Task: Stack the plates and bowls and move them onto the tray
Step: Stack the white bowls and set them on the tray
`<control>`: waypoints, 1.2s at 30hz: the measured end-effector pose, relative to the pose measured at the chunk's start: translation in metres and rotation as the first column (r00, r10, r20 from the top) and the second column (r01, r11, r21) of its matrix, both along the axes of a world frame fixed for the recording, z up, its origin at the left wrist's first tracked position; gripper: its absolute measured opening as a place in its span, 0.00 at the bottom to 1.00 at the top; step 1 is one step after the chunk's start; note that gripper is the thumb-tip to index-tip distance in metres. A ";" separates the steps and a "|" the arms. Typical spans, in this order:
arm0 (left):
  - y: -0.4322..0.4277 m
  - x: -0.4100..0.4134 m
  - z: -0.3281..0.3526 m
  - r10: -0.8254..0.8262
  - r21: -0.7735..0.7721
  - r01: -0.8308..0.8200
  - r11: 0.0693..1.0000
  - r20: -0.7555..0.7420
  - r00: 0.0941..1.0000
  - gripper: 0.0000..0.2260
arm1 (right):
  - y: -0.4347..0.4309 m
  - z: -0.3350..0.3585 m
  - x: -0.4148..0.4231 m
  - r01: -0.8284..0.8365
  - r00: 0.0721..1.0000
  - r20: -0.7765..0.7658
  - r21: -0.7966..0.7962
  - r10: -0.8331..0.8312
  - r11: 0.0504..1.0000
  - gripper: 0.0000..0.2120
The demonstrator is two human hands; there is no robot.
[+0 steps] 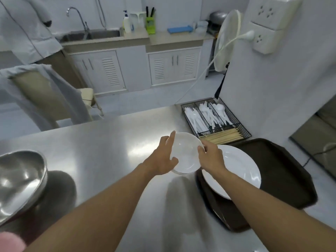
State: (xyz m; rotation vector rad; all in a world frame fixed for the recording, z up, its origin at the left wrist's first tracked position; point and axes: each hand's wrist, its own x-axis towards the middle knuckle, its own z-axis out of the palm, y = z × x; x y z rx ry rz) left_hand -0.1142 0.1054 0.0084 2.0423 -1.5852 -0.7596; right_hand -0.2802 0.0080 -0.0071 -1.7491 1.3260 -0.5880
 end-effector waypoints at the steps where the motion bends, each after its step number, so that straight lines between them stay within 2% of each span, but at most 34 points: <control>1: -0.013 -0.010 0.001 -0.029 -0.006 0.029 1.000 0.005 1.000 0.41 | -0.008 0.001 -0.013 0.028 0.999 0.021 0.014 -0.028 1.000 0.16; 7: -0.094 -0.073 0.008 -0.180 -0.030 0.180 0.983 0.009 0.984 0.40 | -0.063 0.009 -0.087 0.173 0.984 0.040 0.024 -0.174 0.985 0.21; 18: -0.230 -0.169 -0.008 -0.321 -0.019 0.322 0.947 0.036 0.946 0.41 | -0.158 -0.010 -0.190 0.398 0.916 -0.030 -0.078 -0.401 0.914 0.17; 27: -0.280 -0.216 -0.041 -0.402 0.007 0.402 0.916 0.024 0.915 0.40 | -0.193 -0.041 -0.236 0.467 0.881 -0.070 -0.020 -0.467 0.884 0.16; 36: -0.281 -0.227 -0.073 -0.401 0.131 0.400 0.907 -0.016 0.916 0.41 | -0.201 -0.063 -0.242 0.444 0.877 -0.217 0.026 -0.428 0.896 0.17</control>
